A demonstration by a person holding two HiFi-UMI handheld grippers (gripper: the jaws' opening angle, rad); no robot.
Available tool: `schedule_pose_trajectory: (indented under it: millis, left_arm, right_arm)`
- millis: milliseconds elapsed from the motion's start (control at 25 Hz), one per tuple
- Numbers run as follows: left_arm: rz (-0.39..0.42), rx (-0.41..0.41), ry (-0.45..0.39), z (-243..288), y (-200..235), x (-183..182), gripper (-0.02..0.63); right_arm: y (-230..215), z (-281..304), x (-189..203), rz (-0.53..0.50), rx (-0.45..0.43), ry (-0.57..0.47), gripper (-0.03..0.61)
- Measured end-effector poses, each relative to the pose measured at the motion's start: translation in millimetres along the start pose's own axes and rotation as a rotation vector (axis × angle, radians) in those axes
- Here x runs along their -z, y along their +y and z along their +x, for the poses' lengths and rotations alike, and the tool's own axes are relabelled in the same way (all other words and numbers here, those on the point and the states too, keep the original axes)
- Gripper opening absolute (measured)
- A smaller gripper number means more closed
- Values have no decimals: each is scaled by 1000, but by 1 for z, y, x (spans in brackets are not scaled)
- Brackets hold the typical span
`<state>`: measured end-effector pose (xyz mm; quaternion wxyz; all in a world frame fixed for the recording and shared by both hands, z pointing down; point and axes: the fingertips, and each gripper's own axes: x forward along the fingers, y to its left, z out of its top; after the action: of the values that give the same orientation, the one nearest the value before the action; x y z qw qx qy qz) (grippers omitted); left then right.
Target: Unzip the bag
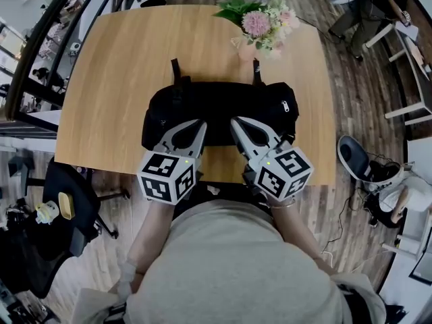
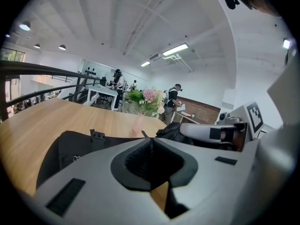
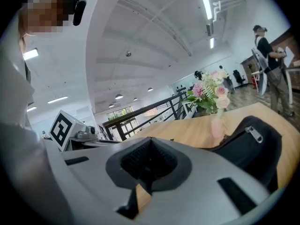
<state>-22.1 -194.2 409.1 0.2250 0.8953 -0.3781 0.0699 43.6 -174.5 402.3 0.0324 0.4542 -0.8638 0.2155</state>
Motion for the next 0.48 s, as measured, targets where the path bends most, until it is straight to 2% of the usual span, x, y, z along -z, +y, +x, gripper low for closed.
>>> schedule_pose_trajectory:
  millis: [160, 480]
  left_arm:
    - [-19, 38, -9, 0, -7, 1, 32]
    - [-17, 13, 59, 5, -7, 15, 26]
  right_arm:
    - [5, 2, 4, -9, -21, 31, 6]
    - [7, 5, 15, -20, -28, 85, 6]
